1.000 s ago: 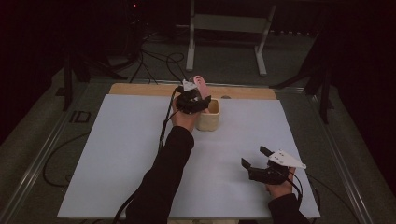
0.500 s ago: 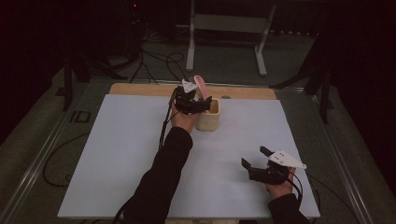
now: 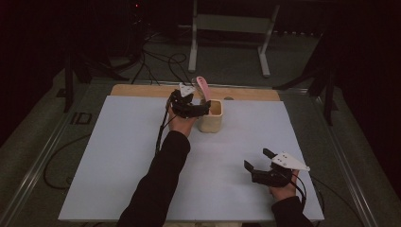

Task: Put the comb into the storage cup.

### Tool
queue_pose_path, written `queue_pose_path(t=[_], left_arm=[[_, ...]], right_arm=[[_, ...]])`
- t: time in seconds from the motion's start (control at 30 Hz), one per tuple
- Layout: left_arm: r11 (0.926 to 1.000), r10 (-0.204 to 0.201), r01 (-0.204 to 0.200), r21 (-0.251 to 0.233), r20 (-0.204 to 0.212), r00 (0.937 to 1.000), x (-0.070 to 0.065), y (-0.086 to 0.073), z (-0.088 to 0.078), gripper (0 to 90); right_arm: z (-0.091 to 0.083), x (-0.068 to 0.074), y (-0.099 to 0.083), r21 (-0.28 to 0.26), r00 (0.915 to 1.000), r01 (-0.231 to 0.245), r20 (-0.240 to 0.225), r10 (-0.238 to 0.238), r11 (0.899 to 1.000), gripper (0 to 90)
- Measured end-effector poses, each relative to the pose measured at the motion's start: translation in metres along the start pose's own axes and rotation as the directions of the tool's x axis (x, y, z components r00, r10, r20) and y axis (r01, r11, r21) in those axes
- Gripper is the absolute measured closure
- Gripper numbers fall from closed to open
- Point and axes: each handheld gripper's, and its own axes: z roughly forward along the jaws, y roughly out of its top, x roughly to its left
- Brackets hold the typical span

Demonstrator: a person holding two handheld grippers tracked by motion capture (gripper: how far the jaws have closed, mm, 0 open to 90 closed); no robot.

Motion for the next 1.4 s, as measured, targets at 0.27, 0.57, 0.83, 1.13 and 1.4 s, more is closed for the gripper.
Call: queue_pose_path(t=[0.27,0.57,0.83,1.13,1.4], left_arm=[[0.9999,0.016,-0.016,0.005,0.022,0.9996,0.002,0.001,-0.007,0.1],[0.9996,0.027,-0.026,-0.010,0.032,0.9991,0.000,0.004,-0.019,0.0],[0.9994,0.031,-0.032,0.016,0.021,0.9993,0.007,0.003,-0.033,0.0],[0.9975,0.053,-0.054,0.045,0.031,0.9981,0.019,-0.005,-0.054,0.0],[0.9947,0.079,-0.082,0.062,0.051,0.9956,0.028,-0.012,-0.075,0.0]], right_arm=[[0.000,0.000,0.000,0.000,1.0000,-0.001,-0.001,0.001,1.000,9.2],[0.000,0.000,0.000,0.000,1.0000,-0.002,-0.001,0.002,1.000,9.2],[0.001,0.001,0.000,-0.001,1.0000,0.001,-0.002,-0.001,1.000,9.2],[0.001,0.001,0.000,-0.001,1.0000,-0.001,-0.003,0.001,1.000,9.2],[0.002,0.002,-0.001,0.002,1.0000,-0.001,-0.004,0.001,1.000,9.2]])
